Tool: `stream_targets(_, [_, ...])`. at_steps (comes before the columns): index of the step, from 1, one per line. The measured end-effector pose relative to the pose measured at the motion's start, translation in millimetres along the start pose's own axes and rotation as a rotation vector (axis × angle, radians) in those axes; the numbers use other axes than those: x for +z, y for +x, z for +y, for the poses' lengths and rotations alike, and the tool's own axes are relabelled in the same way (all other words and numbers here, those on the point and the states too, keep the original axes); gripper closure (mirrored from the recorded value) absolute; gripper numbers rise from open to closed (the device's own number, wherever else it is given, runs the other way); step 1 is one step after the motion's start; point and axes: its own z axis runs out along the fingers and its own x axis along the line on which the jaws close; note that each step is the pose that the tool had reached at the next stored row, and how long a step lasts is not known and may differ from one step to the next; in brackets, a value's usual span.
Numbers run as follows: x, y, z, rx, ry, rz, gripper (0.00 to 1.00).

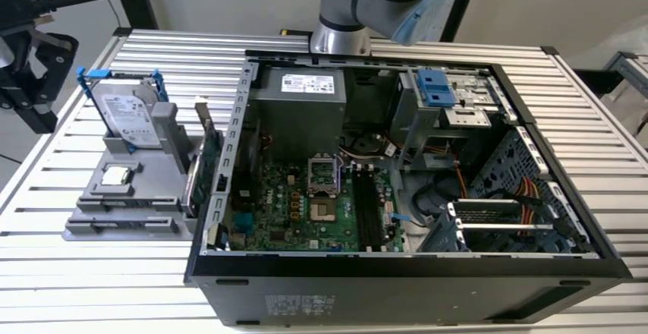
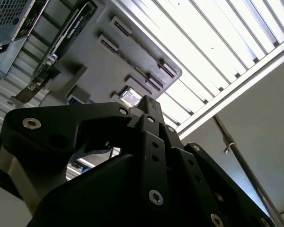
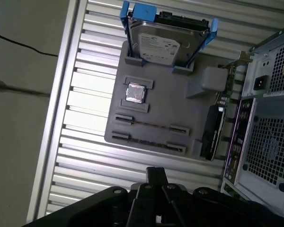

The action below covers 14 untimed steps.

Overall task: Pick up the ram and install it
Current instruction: 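Pick up the ram and move it above insertion slot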

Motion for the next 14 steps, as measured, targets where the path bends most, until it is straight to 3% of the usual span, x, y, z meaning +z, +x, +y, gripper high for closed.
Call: stream_targets(14, [0.0, 0.0, 0.0, -0.045, 0.0, 0.0023, 1.0])
